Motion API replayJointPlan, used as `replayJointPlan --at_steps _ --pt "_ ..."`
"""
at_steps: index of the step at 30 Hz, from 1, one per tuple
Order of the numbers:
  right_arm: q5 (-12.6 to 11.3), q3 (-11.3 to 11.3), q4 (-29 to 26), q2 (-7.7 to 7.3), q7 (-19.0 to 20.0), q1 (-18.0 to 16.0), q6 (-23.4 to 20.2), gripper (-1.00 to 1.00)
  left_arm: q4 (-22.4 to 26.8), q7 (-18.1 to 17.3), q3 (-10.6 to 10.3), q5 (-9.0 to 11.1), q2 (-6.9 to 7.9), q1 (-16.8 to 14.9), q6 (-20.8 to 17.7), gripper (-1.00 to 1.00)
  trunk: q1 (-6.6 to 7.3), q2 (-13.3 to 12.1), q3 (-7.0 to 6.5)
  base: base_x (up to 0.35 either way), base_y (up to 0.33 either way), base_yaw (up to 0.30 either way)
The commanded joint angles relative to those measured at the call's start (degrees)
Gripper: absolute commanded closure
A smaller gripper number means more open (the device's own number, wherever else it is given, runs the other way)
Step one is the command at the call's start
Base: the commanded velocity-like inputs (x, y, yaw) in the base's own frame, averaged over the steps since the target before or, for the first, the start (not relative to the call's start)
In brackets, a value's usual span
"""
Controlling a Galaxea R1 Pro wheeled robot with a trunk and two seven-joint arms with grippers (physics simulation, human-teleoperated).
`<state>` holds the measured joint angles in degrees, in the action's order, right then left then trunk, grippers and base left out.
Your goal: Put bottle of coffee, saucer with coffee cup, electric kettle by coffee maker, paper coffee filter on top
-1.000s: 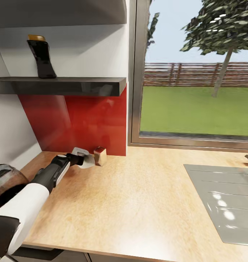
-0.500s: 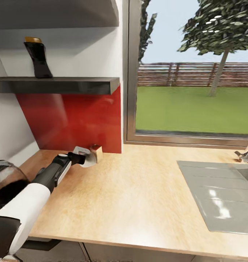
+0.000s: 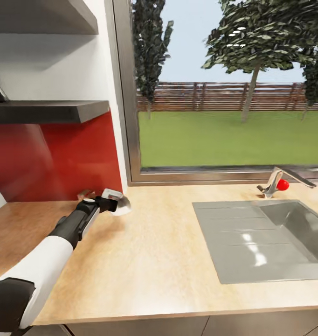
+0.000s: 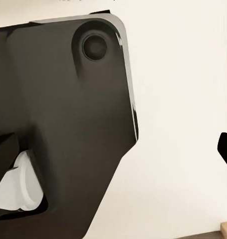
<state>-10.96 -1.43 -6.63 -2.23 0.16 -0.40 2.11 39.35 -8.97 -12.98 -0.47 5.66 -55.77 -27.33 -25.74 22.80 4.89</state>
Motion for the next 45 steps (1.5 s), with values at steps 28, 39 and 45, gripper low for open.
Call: replayJointPlan --at_steps 28,39,45 --pt "-0.5 0.0 0.0 -0.06 0.0 0.0 0.2 -1.0 3.9 -0.6 0.0 0.1 -0.44 -2.4 -4.2 1.0 -0.05 0.1 -0.36 0.018 -0.192 -0.263" --pt "-0.5 0.1 -0.3 -0.07 -0.1 0.0 0.2 -1.0 7.4 -9.0 0.1 1.5 -0.55 -14.7 -24.7 1.0 -0.05 0.1 -0.36 0.0 0.0 -0.214" --pt "-0.5 0.1 -1.9 -0.16 0.0 0.0 0.3 -1.0 6.9 -11.7 -0.1 1.4 -3.57 -21.0 -30.8 1.0 -0.05 0.1 -0.36 0.0 0.0 -0.01"
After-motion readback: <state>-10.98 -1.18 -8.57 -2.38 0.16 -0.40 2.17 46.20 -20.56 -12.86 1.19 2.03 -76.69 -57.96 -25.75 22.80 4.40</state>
